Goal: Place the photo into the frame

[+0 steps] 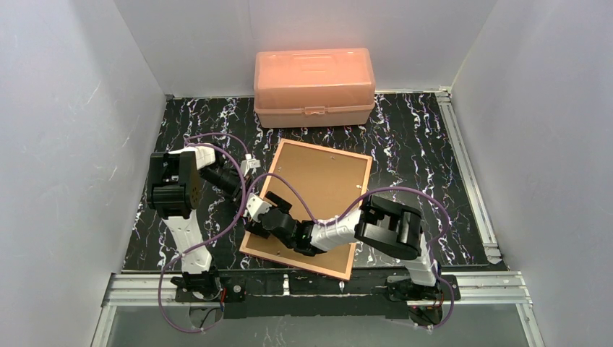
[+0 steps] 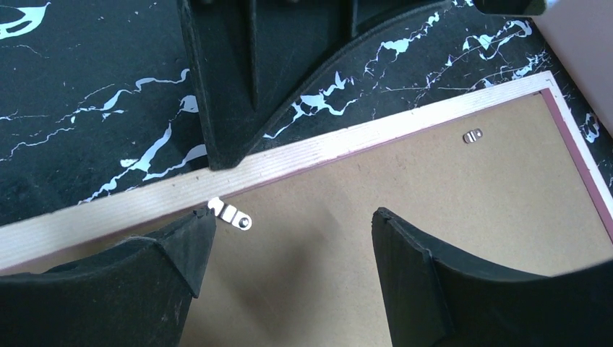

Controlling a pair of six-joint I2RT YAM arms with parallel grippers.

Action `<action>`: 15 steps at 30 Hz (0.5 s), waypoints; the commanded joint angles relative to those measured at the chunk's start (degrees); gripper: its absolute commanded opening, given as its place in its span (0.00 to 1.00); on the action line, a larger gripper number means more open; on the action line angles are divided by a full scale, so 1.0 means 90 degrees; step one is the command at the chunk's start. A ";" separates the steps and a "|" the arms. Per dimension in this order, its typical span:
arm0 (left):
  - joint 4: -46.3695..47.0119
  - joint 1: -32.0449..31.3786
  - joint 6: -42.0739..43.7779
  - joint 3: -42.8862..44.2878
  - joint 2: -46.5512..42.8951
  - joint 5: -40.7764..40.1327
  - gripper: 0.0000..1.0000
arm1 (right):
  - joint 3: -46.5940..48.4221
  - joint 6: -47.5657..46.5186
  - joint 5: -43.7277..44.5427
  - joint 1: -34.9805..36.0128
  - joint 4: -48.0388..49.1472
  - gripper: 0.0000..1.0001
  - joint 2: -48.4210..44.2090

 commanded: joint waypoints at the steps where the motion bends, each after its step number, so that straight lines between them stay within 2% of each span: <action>1: 0.0069 -0.0209 0.0030 -0.0066 0.0080 0.0072 0.07 | 0.0126 0.0158 0.0113 0.0026 0.0371 0.87 0.0202; 15: 0.0073 -0.0232 0.0024 -0.0041 0.0080 0.0000 0.07 | -0.0005 0.0236 0.0406 -0.0012 0.0515 0.86 0.0322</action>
